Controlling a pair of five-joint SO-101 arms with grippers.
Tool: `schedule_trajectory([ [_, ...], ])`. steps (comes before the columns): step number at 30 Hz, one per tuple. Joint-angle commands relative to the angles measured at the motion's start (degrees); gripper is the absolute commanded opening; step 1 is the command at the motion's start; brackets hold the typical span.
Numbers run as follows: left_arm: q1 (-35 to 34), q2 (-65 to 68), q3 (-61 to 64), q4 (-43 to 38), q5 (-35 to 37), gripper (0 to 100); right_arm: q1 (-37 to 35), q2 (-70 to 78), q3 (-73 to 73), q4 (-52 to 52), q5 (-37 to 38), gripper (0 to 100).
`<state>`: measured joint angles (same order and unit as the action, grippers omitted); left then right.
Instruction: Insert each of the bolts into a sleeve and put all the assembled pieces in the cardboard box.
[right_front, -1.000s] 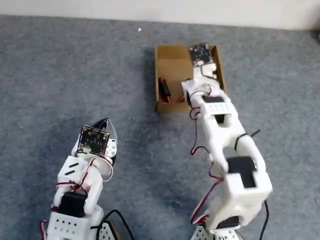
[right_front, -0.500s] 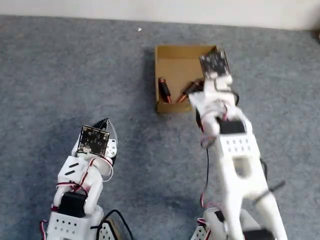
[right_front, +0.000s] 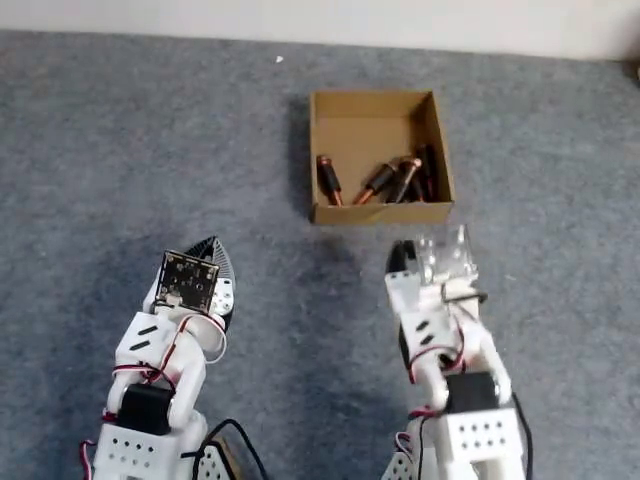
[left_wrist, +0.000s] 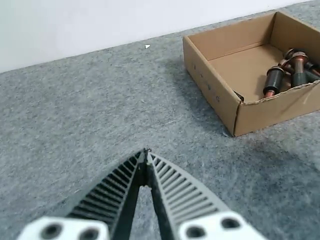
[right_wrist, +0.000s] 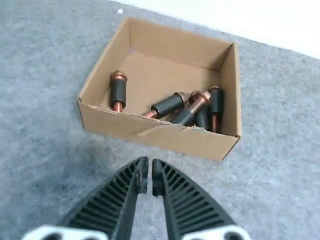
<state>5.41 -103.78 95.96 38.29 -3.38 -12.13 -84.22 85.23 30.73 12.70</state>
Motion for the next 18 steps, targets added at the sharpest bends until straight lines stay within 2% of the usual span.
schedule_trajectory([
  [1,-0.8,-0.6,1.3,1.1,0.5,1,0.4,-12.1,6.5,0.2,0.2,0.5],
  [6,-3.2,-0.7,1.3,4.0,8.3,1,0.4,-21.7,15.1,0.4,0.2,0.5],
  [8,-5.4,-0.7,1.3,4.0,8.6,1,0.4,-20.2,17.0,1.0,-0.7,0.5],
  [13,-11.1,-0.7,1.3,4.1,8.6,1,0.3,-19.5,17.8,4.6,-12.5,0.5],
  [18,-13.1,-0.4,1.3,6.2,8.4,1,0.3,-19.5,18.2,9.4,-15.1,0.5],
])
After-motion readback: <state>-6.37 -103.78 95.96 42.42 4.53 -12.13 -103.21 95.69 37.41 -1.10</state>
